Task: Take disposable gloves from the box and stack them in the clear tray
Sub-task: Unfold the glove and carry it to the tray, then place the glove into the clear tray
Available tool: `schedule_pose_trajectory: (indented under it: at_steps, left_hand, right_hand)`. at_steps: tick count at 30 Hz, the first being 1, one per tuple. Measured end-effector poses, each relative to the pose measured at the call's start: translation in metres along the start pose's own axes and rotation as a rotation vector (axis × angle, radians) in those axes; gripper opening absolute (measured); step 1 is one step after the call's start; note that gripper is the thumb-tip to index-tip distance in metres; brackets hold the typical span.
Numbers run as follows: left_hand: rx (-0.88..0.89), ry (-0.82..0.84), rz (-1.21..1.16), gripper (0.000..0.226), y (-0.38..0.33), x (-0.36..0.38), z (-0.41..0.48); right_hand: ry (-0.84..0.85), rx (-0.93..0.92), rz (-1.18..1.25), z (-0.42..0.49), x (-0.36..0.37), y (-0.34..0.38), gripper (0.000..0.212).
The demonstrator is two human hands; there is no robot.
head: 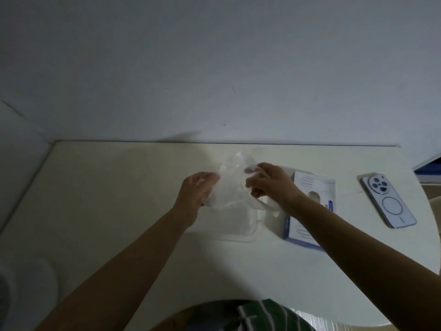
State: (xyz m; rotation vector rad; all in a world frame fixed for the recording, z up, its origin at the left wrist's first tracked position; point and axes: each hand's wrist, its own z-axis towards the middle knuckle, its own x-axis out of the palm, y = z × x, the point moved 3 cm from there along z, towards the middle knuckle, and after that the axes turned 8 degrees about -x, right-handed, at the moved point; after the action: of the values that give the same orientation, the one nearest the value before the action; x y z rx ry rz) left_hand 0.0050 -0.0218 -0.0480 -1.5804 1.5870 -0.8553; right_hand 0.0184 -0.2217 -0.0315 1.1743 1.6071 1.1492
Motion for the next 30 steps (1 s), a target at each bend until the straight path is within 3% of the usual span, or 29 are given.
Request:
schedule_pose_trajectory:
  at_steps: [5, 9, 10, 12, 15, 17, 19, 21, 23, 26, 28, 30]
  left_hand:
    - [-0.35, 0.034, -0.415, 0.01, 0.016, -0.029, 0.005]
    - [-0.377, -0.058, -0.503, 0.018, 0.023, -0.037, 0.011]
    - [-0.321, -0.1, -0.422, 0.017, 0.023, -0.038, 0.012]
    - [-0.14, -0.192, -0.043, 0.012, 0.022, -0.04, 0.013]
    - [0.132, -0.306, 0.512, 0.015, 0.021, -0.04, 0.013]
    - [0.232, -0.329, 0.695, 0.017, 0.021, -0.038, 0.014]
    - [0.298, -0.33, 0.794, 0.017, 0.023, -0.036, 0.016]
    - [0.328, -0.307, 0.867, 0.017, 0.025, -0.035, 0.017]
    - [0.318, -0.296, 0.936, 0.019, 0.028, -0.034, 0.019]
    - [0.217, -0.3, 1.045, 0.017, 0.03, -0.034, 0.025]
    - [0.193, -0.313, 1.134, 0.02, 0.03, -0.034, 0.024]
    - [0.353, -0.367, 1.337, 0.034, 0.029, -0.031, 0.02]
  right_hand:
    - [-0.08, -0.01, -0.049, 0.008, 0.03, 0.0, 0.032]
    - [-0.068, -0.001, -0.218, 0.01, 0.042, -0.005, 0.037]
    - [-0.059, -0.007, -0.256, 0.009, 0.043, -0.006, 0.04]
    - [-0.067, -0.073, -0.386, 0.008, 0.045, -0.006, 0.048]
    - [-0.225, -0.343, -0.698, 0.005, 0.047, 0.005, 0.066]
    - [-0.341, -0.598, -0.817, 0.001, 0.052, 0.02, 0.055]
    - [-0.22, -0.763, -0.807, 0.001, 0.063, 0.027, 0.03]
    - [0.064, -0.692, -0.81, 0.004, 0.079, 0.02, 0.019]
    - [0.256, -0.447, -0.907, 0.011, 0.091, -0.003, 0.023]
    - [0.338, -0.128, -1.018, 0.023, 0.095, -0.037, 0.039]
    - [0.39, -0.018, -1.021, 0.028, 0.097, -0.05, 0.054]
    - [0.419, 0.021, -1.004, 0.03, 0.101, -0.058, 0.067]
